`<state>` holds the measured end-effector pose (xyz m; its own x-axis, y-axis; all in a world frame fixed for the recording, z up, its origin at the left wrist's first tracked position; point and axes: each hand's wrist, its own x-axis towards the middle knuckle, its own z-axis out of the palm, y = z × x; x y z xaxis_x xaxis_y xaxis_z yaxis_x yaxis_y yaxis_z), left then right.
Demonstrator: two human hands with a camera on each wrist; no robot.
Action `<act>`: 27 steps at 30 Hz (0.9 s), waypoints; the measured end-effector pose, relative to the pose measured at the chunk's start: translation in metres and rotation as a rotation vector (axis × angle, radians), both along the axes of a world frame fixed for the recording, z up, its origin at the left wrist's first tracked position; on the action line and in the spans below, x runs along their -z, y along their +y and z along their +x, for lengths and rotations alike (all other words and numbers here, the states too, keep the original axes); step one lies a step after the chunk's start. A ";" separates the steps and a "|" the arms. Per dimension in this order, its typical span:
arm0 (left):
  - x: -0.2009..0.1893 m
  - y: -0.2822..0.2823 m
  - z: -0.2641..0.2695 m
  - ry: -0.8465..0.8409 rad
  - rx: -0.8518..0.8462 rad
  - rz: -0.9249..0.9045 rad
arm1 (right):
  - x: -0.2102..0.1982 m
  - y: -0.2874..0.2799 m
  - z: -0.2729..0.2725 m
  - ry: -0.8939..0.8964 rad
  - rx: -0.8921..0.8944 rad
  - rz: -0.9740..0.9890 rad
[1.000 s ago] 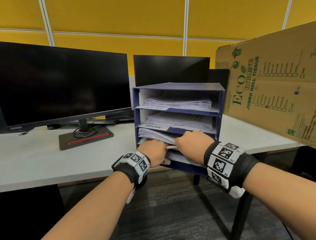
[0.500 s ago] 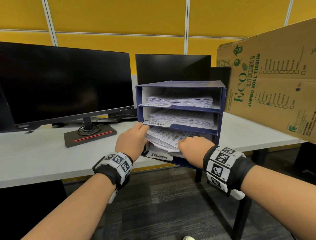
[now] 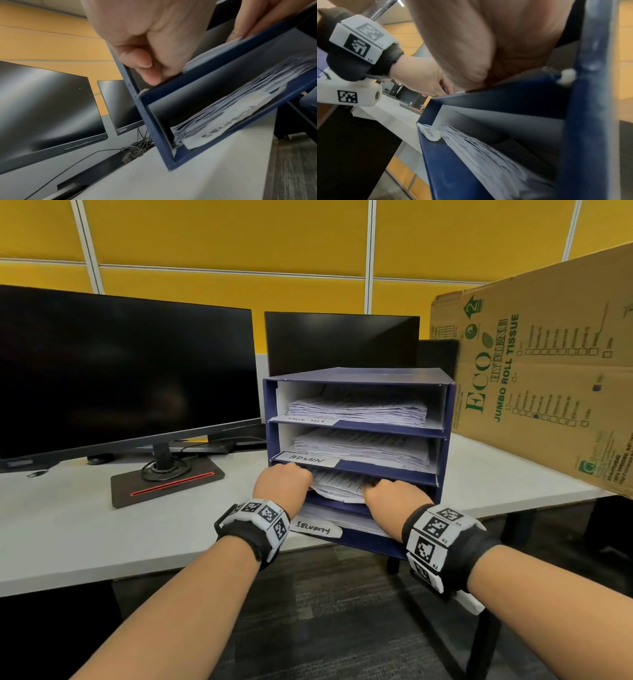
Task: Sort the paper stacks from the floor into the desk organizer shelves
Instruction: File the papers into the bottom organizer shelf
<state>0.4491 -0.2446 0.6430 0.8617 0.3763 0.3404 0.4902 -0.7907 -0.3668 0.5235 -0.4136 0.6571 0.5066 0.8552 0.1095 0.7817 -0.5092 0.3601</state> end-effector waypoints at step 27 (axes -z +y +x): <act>0.013 0.001 -0.017 -0.317 0.018 -0.608 | 0.005 0.011 0.023 0.212 0.068 0.116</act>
<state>0.4316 -0.2431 0.6300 0.7629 0.5673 0.3100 0.4858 -0.8194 0.3041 0.5468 -0.4023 0.6522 0.5843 0.8065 0.0904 0.7963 -0.5912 0.1281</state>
